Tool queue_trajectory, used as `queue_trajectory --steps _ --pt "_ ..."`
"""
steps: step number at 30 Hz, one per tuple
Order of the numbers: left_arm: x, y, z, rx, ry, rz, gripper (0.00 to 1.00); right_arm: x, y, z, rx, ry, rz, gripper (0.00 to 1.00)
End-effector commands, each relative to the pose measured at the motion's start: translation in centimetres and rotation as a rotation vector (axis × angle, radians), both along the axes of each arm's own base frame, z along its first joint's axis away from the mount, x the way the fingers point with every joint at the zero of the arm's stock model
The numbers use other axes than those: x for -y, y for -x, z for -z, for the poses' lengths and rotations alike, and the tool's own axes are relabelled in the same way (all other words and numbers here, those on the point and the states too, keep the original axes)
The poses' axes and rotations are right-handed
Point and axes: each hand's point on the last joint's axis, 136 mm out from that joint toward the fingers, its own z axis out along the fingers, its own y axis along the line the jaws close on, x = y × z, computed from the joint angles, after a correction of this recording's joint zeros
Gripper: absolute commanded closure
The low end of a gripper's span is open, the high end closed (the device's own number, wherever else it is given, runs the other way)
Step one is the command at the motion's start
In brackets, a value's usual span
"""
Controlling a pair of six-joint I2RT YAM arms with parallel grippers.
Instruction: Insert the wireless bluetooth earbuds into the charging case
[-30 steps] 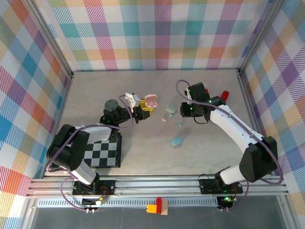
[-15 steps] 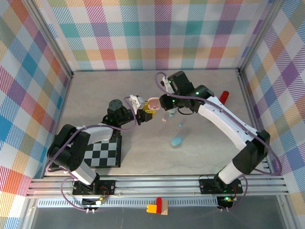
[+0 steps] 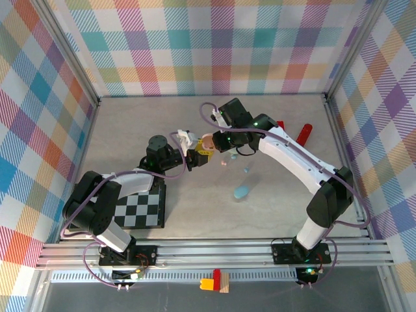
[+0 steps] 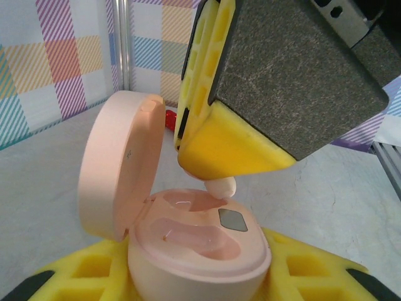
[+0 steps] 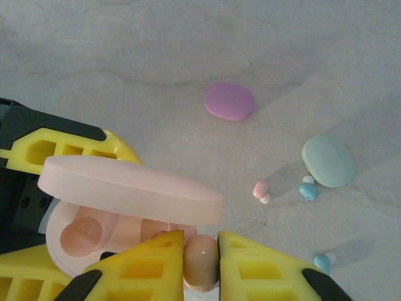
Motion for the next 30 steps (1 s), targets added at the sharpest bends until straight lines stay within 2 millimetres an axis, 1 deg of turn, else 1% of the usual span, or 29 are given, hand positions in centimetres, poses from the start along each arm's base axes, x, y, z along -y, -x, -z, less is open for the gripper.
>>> queue_trajectory --steps 1,11,17,25,30 --pt "0.3 0.3 -2.6 0.078 0.027 0.022 0.62 -0.4 -0.3 -0.2 0.007 0.002 -0.011 0.83" --pt "0.4 0.3 -2.2 0.072 0.026 0.026 0.62 -1.2 -0.4 -0.6 -0.001 -0.058 0.008 0.84" --pt "0.5 0.2 -2.2 0.072 0.029 0.029 0.62 -1.2 -0.2 -0.7 -0.005 -0.067 0.013 0.84" --pt "0.4 0.3 -2.7 0.069 0.04 0.028 0.62 -1.4 -0.5 0.7 -0.028 -0.05 0.012 0.82" --pt "0.4 0.3 -2.9 0.067 0.05 0.028 0.62 -1.6 -0.5 0.9 -0.039 -0.057 0.012 0.79"
